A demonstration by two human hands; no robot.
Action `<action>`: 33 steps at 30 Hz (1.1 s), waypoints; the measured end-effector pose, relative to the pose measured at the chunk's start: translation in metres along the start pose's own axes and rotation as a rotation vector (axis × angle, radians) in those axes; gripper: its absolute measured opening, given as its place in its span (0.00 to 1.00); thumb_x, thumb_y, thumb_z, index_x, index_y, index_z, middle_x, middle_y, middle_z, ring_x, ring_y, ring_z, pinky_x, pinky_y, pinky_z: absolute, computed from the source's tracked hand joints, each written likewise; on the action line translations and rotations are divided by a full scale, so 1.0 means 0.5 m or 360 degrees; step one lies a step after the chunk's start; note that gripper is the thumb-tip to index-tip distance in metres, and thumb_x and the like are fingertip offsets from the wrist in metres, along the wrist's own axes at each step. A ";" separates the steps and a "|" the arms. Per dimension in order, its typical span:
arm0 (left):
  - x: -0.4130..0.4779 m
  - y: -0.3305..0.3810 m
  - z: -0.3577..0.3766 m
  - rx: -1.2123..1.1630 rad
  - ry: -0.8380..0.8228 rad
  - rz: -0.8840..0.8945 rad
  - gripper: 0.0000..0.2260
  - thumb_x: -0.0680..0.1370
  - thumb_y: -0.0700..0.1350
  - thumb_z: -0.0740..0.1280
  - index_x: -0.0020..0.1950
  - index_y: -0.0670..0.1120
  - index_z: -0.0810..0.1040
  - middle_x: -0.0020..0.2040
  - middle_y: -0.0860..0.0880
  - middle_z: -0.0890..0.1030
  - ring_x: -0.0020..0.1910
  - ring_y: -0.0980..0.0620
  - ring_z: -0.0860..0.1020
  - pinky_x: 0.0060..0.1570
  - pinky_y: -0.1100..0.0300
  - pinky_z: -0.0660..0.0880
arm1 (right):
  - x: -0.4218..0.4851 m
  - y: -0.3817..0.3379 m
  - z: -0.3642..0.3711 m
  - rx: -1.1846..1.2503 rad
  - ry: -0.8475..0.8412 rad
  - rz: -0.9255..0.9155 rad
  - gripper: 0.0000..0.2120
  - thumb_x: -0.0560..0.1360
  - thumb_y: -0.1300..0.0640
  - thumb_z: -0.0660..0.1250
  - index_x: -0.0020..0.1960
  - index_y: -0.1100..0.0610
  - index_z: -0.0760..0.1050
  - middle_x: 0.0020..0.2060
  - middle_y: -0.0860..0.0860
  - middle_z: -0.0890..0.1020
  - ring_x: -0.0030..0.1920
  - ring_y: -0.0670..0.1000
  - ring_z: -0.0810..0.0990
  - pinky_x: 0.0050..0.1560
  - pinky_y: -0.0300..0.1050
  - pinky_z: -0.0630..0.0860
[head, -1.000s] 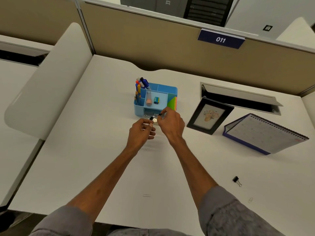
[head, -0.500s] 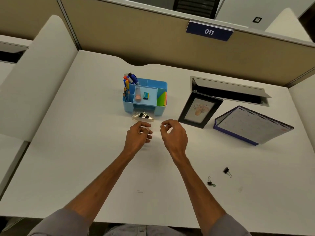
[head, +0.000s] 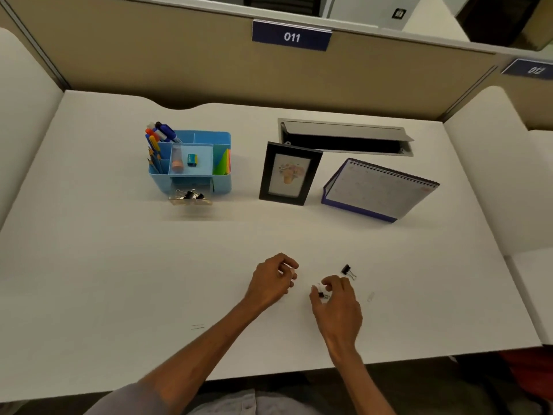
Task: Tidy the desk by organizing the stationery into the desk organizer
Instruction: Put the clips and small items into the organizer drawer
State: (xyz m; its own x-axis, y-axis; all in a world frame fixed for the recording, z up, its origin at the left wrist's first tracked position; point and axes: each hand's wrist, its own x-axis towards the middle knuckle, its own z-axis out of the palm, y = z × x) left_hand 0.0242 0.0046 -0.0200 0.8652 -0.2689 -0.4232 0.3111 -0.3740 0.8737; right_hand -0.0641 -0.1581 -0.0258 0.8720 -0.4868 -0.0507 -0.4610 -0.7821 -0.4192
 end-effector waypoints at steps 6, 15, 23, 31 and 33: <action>-0.006 0.014 0.066 0.0027 -0.0043 -0.0040 0.09 0.81 0.40 0.65 0.54 0.51 0.83 0.44 0.52 0.86 0.40 0.55 0.86 0.41 0.56 0.85 | 0.000 0.063 0.011 -0.0235 -0.0040 -0.0078 0.18 0.73 0.39 0.76 0.55 0.50 0.80 0.50 0.46 0.81 0.46 0.49 0.80 0.43 0.46 0.75; 0.000 0.007 0.073 0.0094 0.0000 -0.0129 0.08 0.81 0.41 0.65 0.54 0.50 0.83 0.45 0.52 0.87 0.41 0.56 0.86 0.42 0.58 0.85 | 0.033 0.059 0.027 -0.0263 -0.0131 -0.0236 0.09 0.74 0.49 0.76 0.51 0.49 0.79 0.45 0.46 0.81 0.43 0.49 0.80 0.42 0.46 0.75; 0.019 0.004 0.056 0.0116 -0.0016 -0.0223 0.07 0.81 0.42 0.68 0.56 0.49 0.83 0.47 0.51 0.87 0.43 0.54 0.87 0.45 0.57 0.86 | 0.045 0.032 0.034 -0.0225 -0.0141 -0.0376 0.10 0.72 0.49 0.76 0.52 0.49 0.81 0.45 0.45 0.83 0.42 0.49 0.81 0.43 0.47 0.74; 0.034 -0.023 0.014 -0.0028 0.0021 -0.0224 0.13 0.82 0.55 0.72 0.54 0.46 0.84 0.45 0.49 0.88 0.42 0.52 0.88 0.46 0.54 0.87 | 0.063 -0.041 0.047 -0.0050 -0.0224 -0.0536 0.15 0.77 0.43 0.70 0.61 0.45 0.77 0.50 0.40 0.80 0.49 0.43 0.80 0.47 0.43 0.68; 0.038 -0.026 -0.005 -0.0121 0.0097 -0.0208 0.12 0.81 0.52 0.73 0.53 0.43 0.84 0.45 0.47 0.88 0.42 0.51 0.88 0.45 0.53 0.87 | 0.065 -0.067 0.052 -0.0010 -0.0231 -0.0565 0.15 0.77 0.44 0.71 0.62 0.45 0.76 0.51 0.40 0.79 0.49 0.43 0.80 0.47 0.42 0.69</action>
State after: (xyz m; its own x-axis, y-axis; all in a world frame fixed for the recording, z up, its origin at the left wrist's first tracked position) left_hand 0.0374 0.0066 -0.0389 0.8369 -0.1672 -0.5211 0.4494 -0.3335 0.8287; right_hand -0.0160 -0.1378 -0.0370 0.9916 -0.1253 -0.0313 -0.1266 -0.8947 -0.4283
